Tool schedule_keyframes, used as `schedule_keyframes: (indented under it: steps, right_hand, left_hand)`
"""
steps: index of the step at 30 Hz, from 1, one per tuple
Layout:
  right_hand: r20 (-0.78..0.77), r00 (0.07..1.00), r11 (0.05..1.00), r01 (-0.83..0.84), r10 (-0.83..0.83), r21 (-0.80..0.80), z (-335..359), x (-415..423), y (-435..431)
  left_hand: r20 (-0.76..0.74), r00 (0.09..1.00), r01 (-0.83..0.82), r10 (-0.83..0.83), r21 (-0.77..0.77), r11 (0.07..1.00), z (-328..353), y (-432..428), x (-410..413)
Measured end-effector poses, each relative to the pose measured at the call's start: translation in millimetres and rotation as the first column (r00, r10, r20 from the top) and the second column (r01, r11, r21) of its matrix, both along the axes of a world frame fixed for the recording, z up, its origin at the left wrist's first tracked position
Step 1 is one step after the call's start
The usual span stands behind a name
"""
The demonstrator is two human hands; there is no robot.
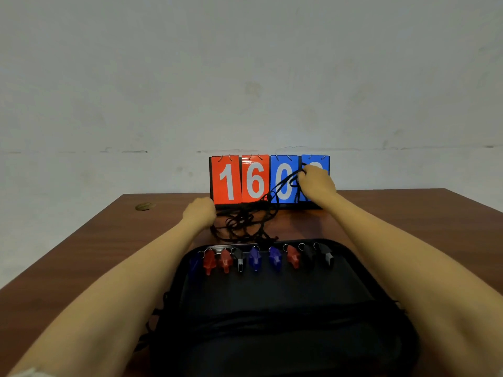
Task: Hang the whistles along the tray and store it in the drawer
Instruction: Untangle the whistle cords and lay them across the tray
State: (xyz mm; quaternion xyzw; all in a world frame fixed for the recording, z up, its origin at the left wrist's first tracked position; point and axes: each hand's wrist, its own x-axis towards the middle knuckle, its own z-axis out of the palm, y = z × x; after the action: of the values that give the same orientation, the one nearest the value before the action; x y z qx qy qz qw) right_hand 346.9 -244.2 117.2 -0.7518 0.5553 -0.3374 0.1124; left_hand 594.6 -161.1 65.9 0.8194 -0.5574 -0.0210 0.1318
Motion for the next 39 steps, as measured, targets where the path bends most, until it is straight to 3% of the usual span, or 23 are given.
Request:
schedule_keyframes:
  steps: [1, 3, 5, 7, 10, 12, 14, 19, 23, 26, 29, 30, 32, 33, 35, 37, 39]
  right_hand:
    - [0.019, 0.999, 0.999, -0.03, 0.031, -0.013, 2.4, 2.6, 3.3]
    - [0.044, 0.995, 0.996, -0.083, 0.085, -0.032, 6.6, 8.6, 9.5]
    - [0.049, 0.992, 0.992, -0.116, 0.118, -0.05, 10.0, 14.7, 14.4]
    - [0.043, 0.99, 0.988, -0.134, 0.138, -0.079, 13.7, 20.0, 18.3]
    - [0.052, 0.988, 0.983, -0.137, 0.144, -0.126, 20.9, 24.6, 22.8]
    - [0.091, 0.986, 0.979, -0.123, 0.139, -0.165, 25.2, 23.9, 23.5]
    - [0.075, 0.99, 0.978, -0.1, 0.115, -0.18, 26.5, 20.1, 21.6]
    - [-0.206, 0.978, 0.998, -0.023, 0.012, -0.052, 9.9, 12.2, 7.0]
    - [-0.3, 0.953, 0.994, 0.076, -0.05, 0.076, -8.3, -2.0, -3.6]
    - [-0.328, 0.94, 0.984, 0.137, -0.093, 0.114, -16.8, -11.4, -4.5]
    - [-0.308, 0.946, 0.982, 0.145, -0.101, 0.124, -17.6, -15.7, -5.2]
    - [-0.288, 0.954, 0.985, 0.126, -0.086, 0.121, -16.2, -15.3, -5.6]
    - [-0.251, 0.968, 0.993, 0.059, -0.032, 0.101, -11.6, -12.2, -5.7]
    - [-0.234, 0.972, 0.997, 0.028, -0.01, 0.076, -8.5, -10.0, -4.5]
    - [-0.199, 0.98, 1.0, -0.011, 0.012, 0.004, 1.6, -6.0, 2.6]
    - [-0.186, 0.982, 0.997, -0.049, 0.036, -0.063, 12.3, -3.9, 10.6]
    - [-0.161, 0.982, 0.988, -0.115, 0.097, -0.107, 22.3, -1.3, 19.6]
  left_hand:
    - [0.02, 0.999, 0.025, -0.026, 0.061, 0.998, -1.4, -1.9, -5.4]
    - [-0.008, 0.995, 0.102, -0.101, 0.014, 0.995, 0.8, -6.2, -21.5]
    - [-0.194, 0.958, 0.166, -0.213, -0.231, 0.959, 9.3, -7.8, -43.3]
    - [-0.327, 0.874, 0.232, -0.358, -0.366, 0.901, 21.9, -3.4, -66.9]
    - [-0.409, 0.826, 0.314, -0.387, -0.237, 0.92, 25.3, -1.9, -85.8]
    - [-0.332, 0.876, 0.297, -0.351, -0.202, 0.933, 19.1, -5.9, -83.5]
    - [-0.313, 0.889, 0.236, -0.333, -0.309, 0.921, 16.2, -7.9, -80.1]
    - [-0.281, 0.855, 0.23, -0.436, -0.548, 0.804, 39.5, 0.2, -73.4]
    - [-0.428, 0.756, 0.095, -0.496, -0.677, 0.73, 55.3, 6.6, -61.4]
    - [-0.435, 0.782, 0.023, -0.447, -0.697, 0.717, 52.0, 6.2, -46.5]
    - [-0.367, 0.888, -0.018, -0.276, -0.629, 0.777, 42.0, 2.2, -29.6]
    - [-0.291, 0.934, 0.02, -0.207, -0.536, 0.844, 38.7, 0.1, -25.2]
    - [-0.073, 0.985, 0.14, -0.157, -0.19, 0.972, 33.9, -1.8, -25.2]
    - [0.01, 0.984, 0.177, -0.177, -0.033, 0.984, 32.7, -1.7, -28.5]
    - [0.095, 0.975, 0.19, -0.202, 0.115, 0.975, 32.5, -0.6, -39.2]
    - [0.08, 0.972, 0.213, -0.221, 0.096, 0.972, 33.8, -1.5, -51.1]
    - [-0.038, 0.954, 0.294, -0.297, -0.071, 0.953, 37.7, -2.0, -64.4]
